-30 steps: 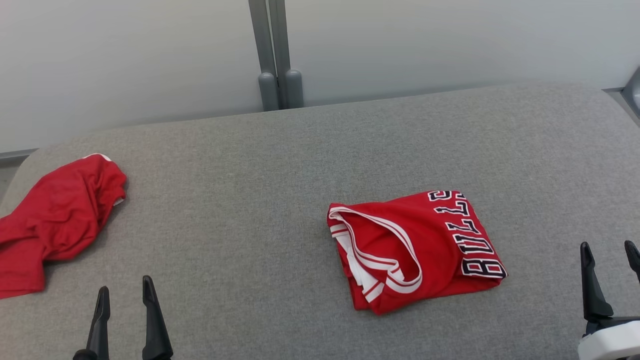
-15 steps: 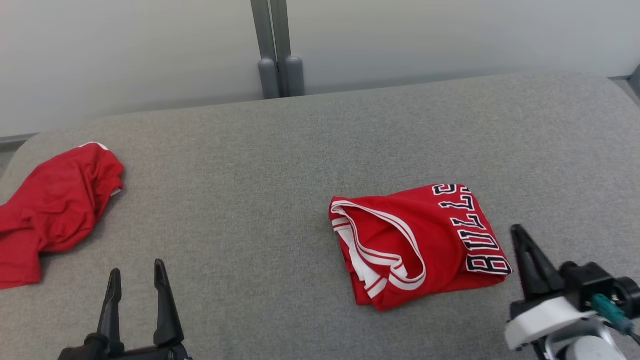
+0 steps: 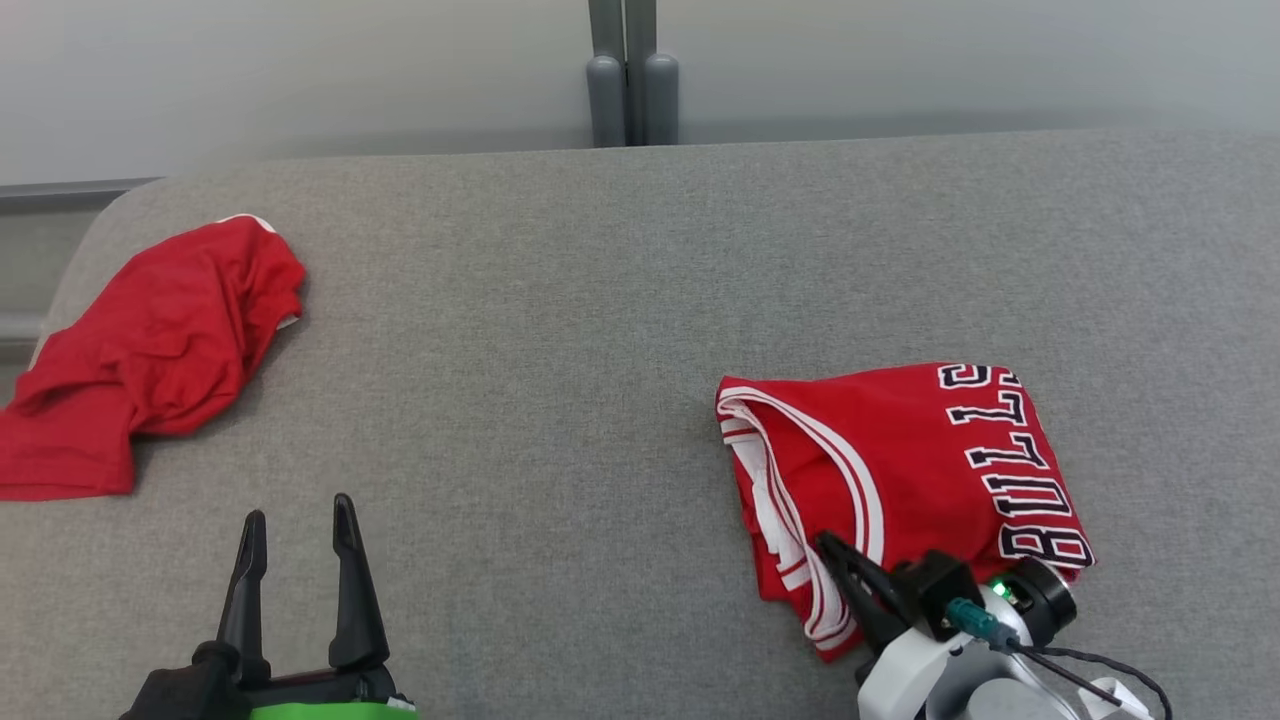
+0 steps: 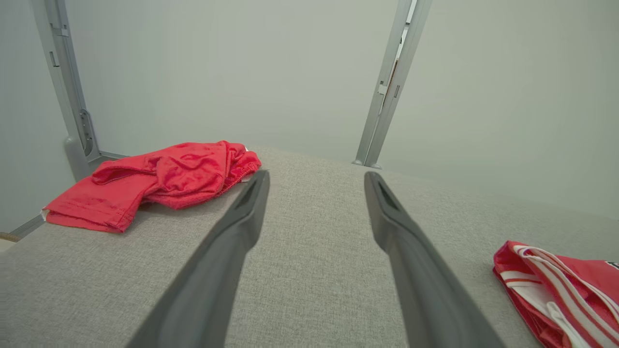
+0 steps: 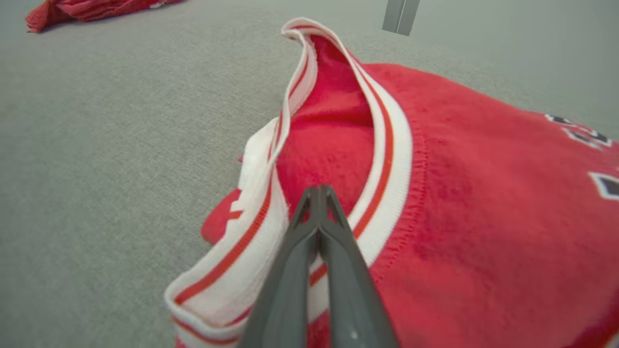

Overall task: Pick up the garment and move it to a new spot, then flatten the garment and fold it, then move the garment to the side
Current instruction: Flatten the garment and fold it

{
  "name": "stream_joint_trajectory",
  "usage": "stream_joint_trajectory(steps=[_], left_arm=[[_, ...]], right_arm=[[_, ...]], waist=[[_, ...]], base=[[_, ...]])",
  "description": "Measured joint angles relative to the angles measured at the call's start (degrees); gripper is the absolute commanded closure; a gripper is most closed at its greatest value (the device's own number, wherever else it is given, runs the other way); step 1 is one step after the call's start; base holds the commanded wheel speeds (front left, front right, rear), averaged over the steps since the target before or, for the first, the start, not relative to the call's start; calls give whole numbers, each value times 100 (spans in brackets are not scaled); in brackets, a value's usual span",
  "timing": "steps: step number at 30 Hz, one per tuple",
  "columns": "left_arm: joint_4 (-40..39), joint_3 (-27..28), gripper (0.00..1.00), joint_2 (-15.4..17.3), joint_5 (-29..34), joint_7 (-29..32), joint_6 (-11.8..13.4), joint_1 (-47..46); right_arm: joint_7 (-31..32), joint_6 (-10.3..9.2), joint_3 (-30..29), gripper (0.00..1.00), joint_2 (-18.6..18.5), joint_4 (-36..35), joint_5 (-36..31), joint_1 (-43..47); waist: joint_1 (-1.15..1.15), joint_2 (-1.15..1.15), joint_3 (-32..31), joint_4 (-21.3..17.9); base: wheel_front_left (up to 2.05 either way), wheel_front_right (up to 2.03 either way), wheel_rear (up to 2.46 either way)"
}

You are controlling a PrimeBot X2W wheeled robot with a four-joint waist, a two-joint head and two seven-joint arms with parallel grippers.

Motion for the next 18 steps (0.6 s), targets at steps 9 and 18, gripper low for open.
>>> stream_joint_trajectory(steps=[9,18], left_arm=[[9,-8,0,0,-27,0,33,1],[19,22,0,0,-33,0,49,2]], right_arm=[[0,0,698,100,243,110,353,-24],[0,0,510,100,539,-285,617,-242]], waist=[[0,0,46,151],[0,0,5,64]], base=[[0,0,0],[0,0,0]])
